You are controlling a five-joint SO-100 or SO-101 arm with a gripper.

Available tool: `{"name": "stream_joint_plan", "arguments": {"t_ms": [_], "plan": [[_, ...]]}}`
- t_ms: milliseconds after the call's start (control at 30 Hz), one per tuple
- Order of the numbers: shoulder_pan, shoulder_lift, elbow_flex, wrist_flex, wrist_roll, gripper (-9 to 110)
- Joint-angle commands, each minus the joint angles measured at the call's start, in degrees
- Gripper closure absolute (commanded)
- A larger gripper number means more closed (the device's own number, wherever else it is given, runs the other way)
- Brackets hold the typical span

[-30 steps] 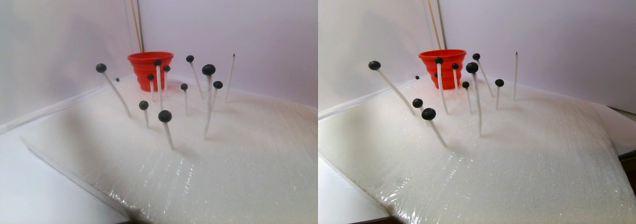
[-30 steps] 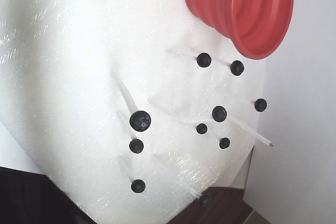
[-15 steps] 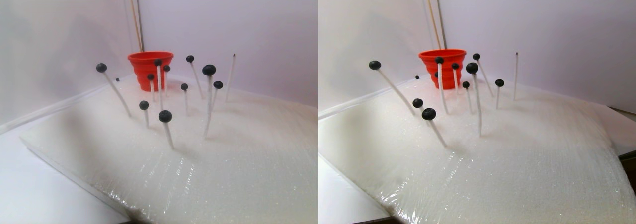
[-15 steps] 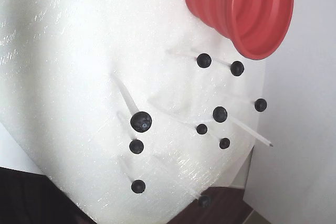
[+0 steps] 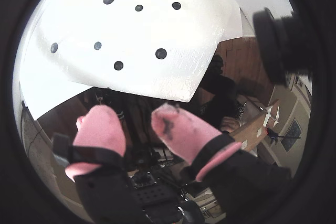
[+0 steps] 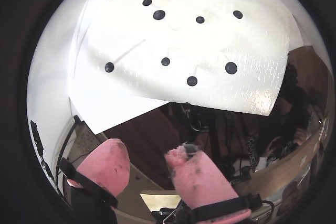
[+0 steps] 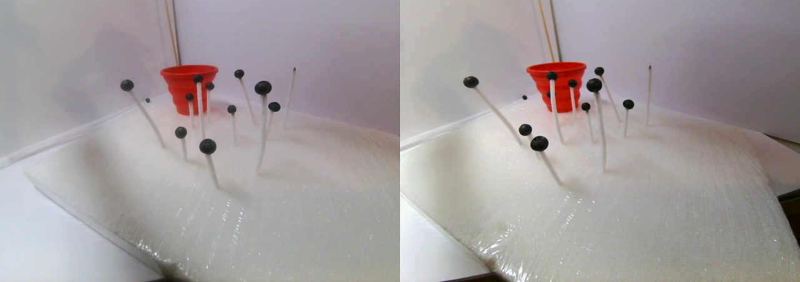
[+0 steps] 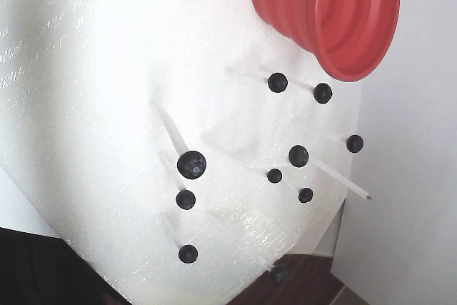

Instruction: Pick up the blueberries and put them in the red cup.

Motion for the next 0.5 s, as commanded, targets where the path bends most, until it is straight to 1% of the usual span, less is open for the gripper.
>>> {"name": "stream_joint_plan", "arguments": {"t_ms": [0,467], "plan": [[0.6,-1.1,-1.0,-1.9,-1.4,87],[1.8,-3.6,1.6,-6.2,-5.8,86]]}}
